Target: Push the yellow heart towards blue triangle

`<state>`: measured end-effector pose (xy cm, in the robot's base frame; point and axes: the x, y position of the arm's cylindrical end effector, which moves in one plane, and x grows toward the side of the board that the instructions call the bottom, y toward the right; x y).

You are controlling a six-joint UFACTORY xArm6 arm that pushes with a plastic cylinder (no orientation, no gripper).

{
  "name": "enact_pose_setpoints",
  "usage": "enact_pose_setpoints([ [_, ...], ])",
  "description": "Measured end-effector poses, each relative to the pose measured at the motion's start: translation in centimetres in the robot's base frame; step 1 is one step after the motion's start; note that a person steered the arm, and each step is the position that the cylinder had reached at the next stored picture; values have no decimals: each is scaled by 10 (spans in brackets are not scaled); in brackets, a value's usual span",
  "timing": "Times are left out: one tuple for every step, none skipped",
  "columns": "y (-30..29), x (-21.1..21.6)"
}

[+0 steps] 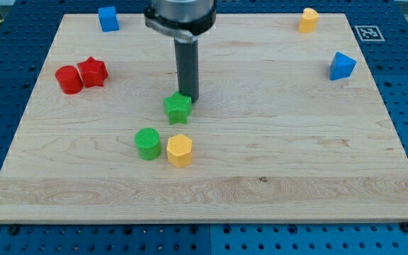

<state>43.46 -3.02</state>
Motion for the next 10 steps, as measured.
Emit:
enact_pose_setpoints([
  [-2, 26],
  [-9, -1],
  [12, -72],
  [51, -132],
  [101, -186],
  [156, -237],
  [170, -243],
  [207, -243],
  [267, -242],
  [269, -231],
])
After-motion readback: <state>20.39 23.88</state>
